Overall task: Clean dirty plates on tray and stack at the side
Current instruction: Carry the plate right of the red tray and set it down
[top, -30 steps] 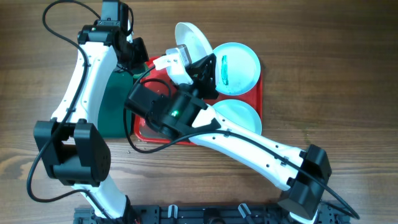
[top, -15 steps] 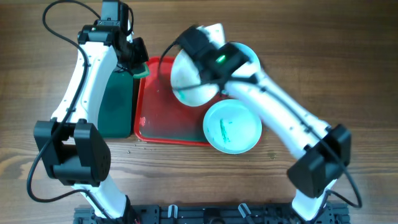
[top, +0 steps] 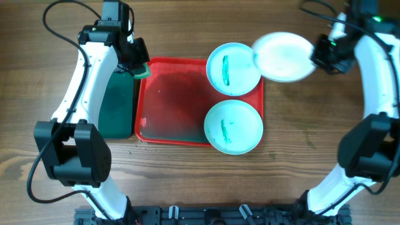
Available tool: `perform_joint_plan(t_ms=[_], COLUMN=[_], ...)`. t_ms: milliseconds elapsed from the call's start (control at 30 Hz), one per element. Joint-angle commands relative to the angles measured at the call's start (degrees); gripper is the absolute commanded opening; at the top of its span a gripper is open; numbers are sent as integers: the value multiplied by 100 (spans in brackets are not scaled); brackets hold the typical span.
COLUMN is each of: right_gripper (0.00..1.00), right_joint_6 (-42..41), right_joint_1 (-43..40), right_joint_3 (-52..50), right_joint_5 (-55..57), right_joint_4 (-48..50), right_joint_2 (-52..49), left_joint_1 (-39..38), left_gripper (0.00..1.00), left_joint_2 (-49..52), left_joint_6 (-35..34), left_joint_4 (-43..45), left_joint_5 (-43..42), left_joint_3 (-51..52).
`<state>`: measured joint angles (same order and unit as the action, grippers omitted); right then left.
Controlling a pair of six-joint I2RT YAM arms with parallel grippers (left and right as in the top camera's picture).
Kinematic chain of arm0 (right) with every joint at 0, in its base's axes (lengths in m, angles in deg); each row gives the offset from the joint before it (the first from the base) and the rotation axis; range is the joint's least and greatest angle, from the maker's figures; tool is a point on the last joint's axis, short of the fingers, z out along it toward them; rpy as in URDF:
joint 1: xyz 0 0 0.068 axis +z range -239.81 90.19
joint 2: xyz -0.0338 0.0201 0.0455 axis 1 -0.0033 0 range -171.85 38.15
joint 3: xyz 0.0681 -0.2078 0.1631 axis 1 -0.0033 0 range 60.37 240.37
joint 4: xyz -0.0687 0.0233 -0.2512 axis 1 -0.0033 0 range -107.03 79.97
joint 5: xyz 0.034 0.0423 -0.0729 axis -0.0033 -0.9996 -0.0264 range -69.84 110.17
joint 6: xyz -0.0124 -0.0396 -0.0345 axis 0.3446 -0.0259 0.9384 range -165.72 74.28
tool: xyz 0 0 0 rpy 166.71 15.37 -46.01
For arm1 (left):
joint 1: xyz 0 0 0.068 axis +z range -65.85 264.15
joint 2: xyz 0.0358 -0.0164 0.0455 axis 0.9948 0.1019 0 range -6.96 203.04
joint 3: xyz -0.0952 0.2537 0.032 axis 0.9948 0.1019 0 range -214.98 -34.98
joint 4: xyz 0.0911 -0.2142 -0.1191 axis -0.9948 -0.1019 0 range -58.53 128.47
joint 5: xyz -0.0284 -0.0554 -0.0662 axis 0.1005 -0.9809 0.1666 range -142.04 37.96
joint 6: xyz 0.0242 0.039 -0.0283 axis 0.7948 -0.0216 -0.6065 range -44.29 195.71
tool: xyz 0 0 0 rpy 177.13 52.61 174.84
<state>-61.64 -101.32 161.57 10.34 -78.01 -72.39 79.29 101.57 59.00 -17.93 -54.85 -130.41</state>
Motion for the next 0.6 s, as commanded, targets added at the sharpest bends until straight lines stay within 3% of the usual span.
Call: perform_joint_plan(t_ms=[0,133,300,567], right_gripper=[4,4,4,4], right_joint_6=[-225,-310,-358,66], right_joint_1=[-710,-1224,-1233,-951], right_joint_3=[-691,-1683,-2837,-3130], right_joint_5=[122,122,120,81], right_joint_4=[223,820,1674,1449], right_joint_2=[0,0,0,133], left_joint_1=[-17,-17,-17,-17], left_gripper=[4,4,4,4], left_joint_2=[-85,-85,-85,-85], left_joint_6=[-70,-70,-70,-70], left_joint_4=[15,17,15,15], left_joint_5=[74,76,74,74], left_joint_3=[-94,-94,-94,-94])
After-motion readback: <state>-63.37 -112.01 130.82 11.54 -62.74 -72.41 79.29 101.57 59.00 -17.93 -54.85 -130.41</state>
